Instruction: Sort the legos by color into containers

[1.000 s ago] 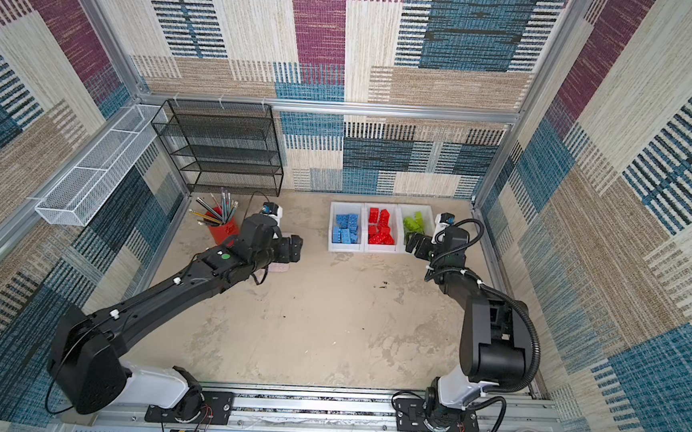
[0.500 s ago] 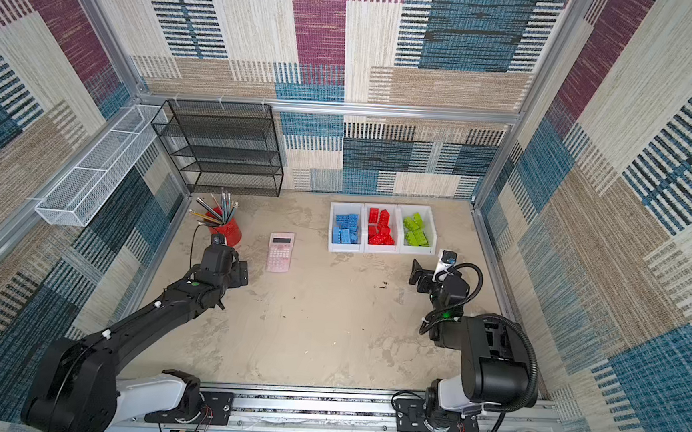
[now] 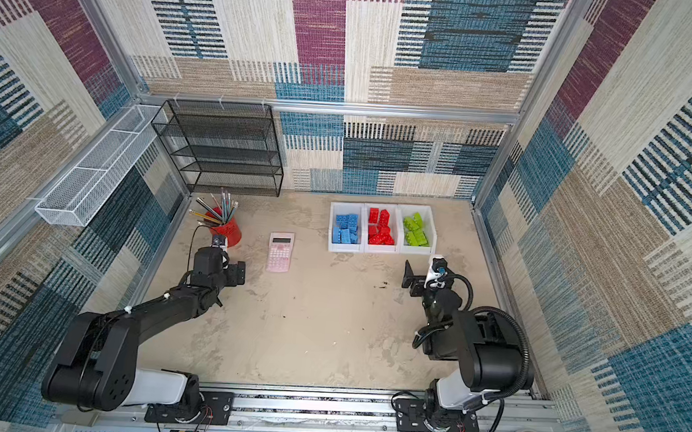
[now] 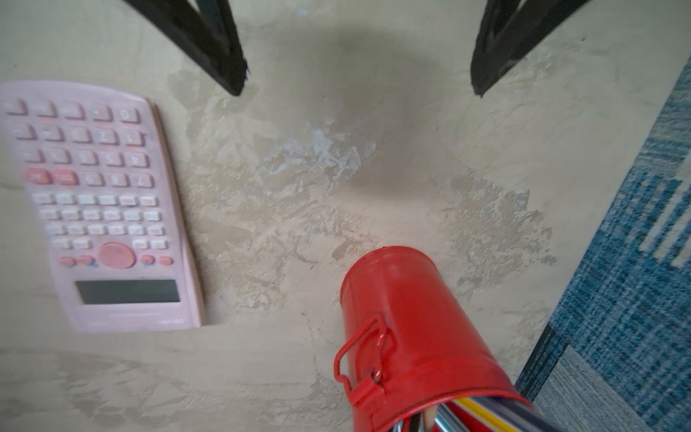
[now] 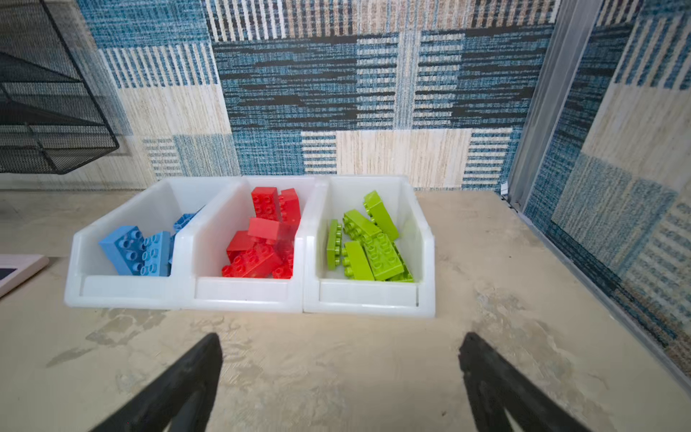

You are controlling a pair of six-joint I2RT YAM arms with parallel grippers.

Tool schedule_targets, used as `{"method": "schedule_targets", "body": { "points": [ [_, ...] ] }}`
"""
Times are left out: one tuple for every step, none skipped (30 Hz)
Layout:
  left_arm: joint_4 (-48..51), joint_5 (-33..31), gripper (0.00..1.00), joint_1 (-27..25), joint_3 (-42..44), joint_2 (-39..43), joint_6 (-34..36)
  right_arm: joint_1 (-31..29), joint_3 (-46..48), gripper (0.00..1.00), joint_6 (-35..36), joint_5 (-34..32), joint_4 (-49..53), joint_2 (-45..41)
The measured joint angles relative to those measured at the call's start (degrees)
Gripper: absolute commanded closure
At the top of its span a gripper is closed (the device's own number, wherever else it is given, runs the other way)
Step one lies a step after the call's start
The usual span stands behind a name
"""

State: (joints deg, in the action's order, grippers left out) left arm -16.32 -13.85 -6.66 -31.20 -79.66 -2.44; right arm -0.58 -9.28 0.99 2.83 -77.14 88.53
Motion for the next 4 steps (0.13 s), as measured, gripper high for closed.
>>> {"method": "schedule_targets", "body": {
  "points": [
    [-1.64, 1.05, 0.06, 0.02, 0.22, -0.52, 0.00, 0.00, 0.24, 0.00, 0.13, -0.98, -0.20, 0.07],
    [-3.13, 1.20, 0.06, 0.04, 0.42, -0.92, -0.02, -0.04, 0.09, 0.00, 0.31, -1.84, -0.15, 0.07],
    [-4.57, 1.77, 0.06, 0.07, 0.66, -1.16, -0.02, -0.07, -0.37, 0.00, 0.37, -2.86, -0.07, 0.09],
    [-5.18, 2.43, 0.06, 0.15, 0.70, -1.25, -0.04, -0.11, -0.74, 0.00, 0.46, -3.19, -0.13, 0.11]
  ]
}}
